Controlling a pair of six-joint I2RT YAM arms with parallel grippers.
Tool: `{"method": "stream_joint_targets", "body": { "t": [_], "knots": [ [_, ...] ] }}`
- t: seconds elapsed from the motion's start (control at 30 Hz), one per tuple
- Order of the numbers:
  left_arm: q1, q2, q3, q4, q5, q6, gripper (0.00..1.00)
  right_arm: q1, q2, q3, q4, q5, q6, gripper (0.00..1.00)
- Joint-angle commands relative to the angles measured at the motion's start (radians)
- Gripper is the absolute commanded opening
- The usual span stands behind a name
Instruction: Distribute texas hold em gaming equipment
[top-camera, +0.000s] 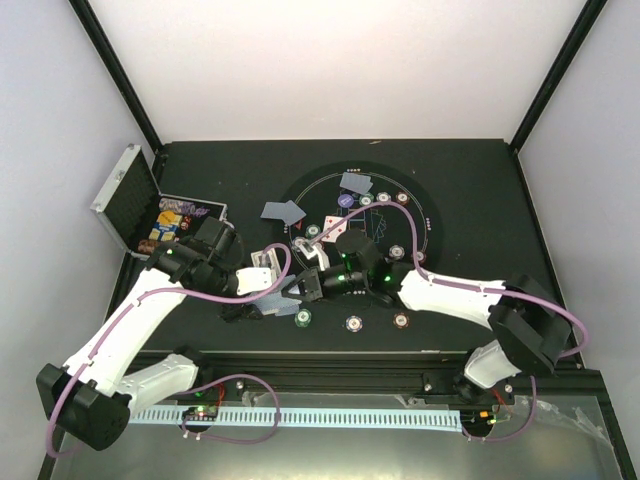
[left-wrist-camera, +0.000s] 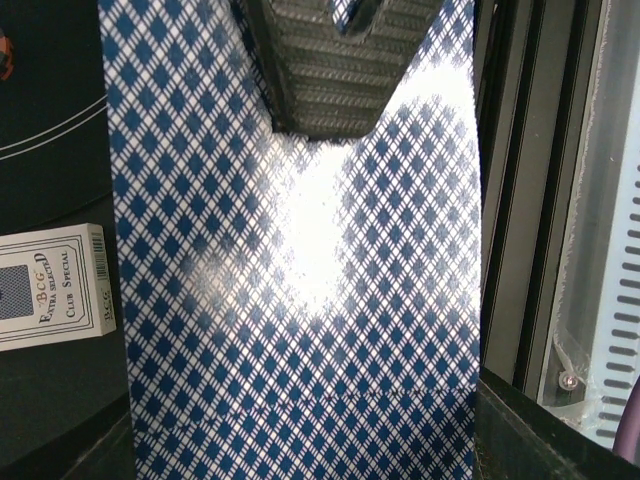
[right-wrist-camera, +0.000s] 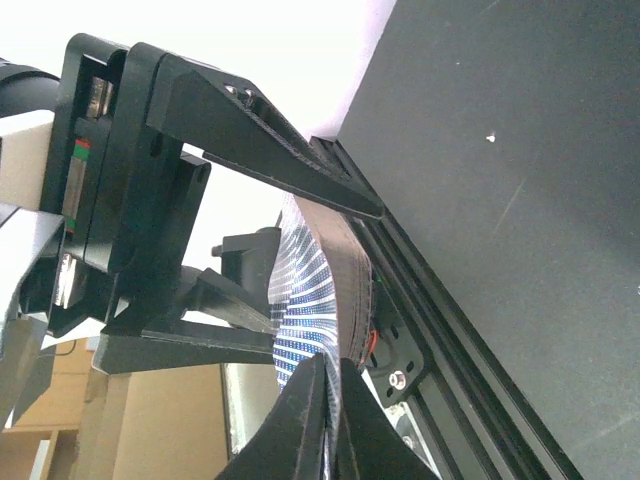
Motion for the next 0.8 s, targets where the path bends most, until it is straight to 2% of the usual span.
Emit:
{"method": "stream_joint_targets", "body": {
  "t": [0.0,0.27,0.53,0.63,0.77],
  "knots": [
    [0.002,-0.008,0.040,-0.006,0.032,0.001,0.01,-0.013,-0.024,0.023,-0.149,0.056,-0.064,0.02],
    [0.001,-0.010,0.035,-0.008,0.028,0.001,0.02,-0.064,-0.075,0.066,-0.333,0.094,-0.179,0.01],
    [0.001,-0.008,0.035,-0.009,0.022,-0.002,0.02,-0.243,-0.134,0.172,-0.615,0.104,-0.435,0.01],
    [0.001,-0.009,0.034,-0.008,0.027,-0.004,0.02,-0.270,-0.071,0.298,-0.799,0.316,-0.606,0.01],
    [0.001,-0.004,0.035,-0.010,0.027,-0.010,0.02,-0.269,0.076,0.450,-0.892,0.785,-0.822,0.01]
  ]
}}
